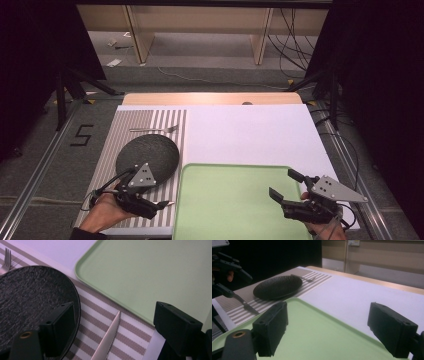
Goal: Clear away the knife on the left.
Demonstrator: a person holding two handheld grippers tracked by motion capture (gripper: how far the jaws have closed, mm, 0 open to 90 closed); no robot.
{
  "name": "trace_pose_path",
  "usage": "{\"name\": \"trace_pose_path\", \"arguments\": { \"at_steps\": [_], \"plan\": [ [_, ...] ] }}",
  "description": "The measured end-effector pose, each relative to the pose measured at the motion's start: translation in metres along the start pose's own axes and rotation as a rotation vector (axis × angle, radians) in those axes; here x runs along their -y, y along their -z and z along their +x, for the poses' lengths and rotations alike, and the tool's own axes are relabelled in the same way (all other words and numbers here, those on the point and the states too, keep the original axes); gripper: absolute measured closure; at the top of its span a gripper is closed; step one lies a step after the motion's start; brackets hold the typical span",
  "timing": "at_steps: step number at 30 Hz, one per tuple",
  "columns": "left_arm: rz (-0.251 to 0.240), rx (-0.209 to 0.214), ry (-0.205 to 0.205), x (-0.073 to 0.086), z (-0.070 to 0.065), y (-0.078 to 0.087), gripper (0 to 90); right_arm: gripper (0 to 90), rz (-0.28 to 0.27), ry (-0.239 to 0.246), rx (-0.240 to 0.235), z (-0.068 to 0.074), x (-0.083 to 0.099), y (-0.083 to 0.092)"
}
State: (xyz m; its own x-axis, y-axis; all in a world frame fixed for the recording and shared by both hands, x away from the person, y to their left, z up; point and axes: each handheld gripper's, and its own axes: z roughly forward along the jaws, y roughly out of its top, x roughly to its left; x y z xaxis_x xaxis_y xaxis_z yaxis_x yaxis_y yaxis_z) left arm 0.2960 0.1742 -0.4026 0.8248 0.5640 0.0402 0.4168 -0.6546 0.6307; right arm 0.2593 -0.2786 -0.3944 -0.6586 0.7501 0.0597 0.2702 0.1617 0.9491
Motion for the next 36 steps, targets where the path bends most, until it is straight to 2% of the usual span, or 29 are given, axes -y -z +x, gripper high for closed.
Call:
{"name": "trace_pose_path", "arguments": {
  "at_steps": [2,6,12,16,21,24,31,33,36],
  "plan": [
    [0.035,0.013,-0.004,0.002,0.003,0.001,17.7,17.5,0.000,0.002,0.000,0.000,0.000,0.000],
    [0.094,0.013,-0.003,0.008,0.010,0.004,18.8,17.5,0.002,0.002,0.002,-0.001,0.000,0.000],
    [0.145,0.004,-0.001,0.015,0.017,0.008,19.7,17.5,0.002,0.001,0.001,0.000,0.000,0.000],
    [0.198,0.006,0.005,0.024,0.024,0.007,20.6,17.6,0.002,0.002,0.001,0.000,0.000,0.000],
    [0.245,0.015,0.016,0.035,0.030,0.005,21.3,17.7,0.004,0.004,0.004,-0.001,0.000,-0.001],
    [0.279,0.000,0.014,0.039,0.033,0.002,23.1,17.8,0.005,0.004,0.003,0.000,0.000,-0.001],
    [0.354,-0.014,0.046,0.050,0.043,-0.008,29.0,17.8,0.005,0.003,0.002,0.000,0.000,-0.001],
    [0.369,-0.014,0.066,0.053,0.045,-0.010,31.6,17.9,0.008,0.003,0.001,0.000,0.000,-0.001],
    [0.387,-0.017,0.064,0.056,0.046,-0.013,33.2,17.9,0.009,0.003,0.002,0.000,0.000,-0.001]
  ]
}}
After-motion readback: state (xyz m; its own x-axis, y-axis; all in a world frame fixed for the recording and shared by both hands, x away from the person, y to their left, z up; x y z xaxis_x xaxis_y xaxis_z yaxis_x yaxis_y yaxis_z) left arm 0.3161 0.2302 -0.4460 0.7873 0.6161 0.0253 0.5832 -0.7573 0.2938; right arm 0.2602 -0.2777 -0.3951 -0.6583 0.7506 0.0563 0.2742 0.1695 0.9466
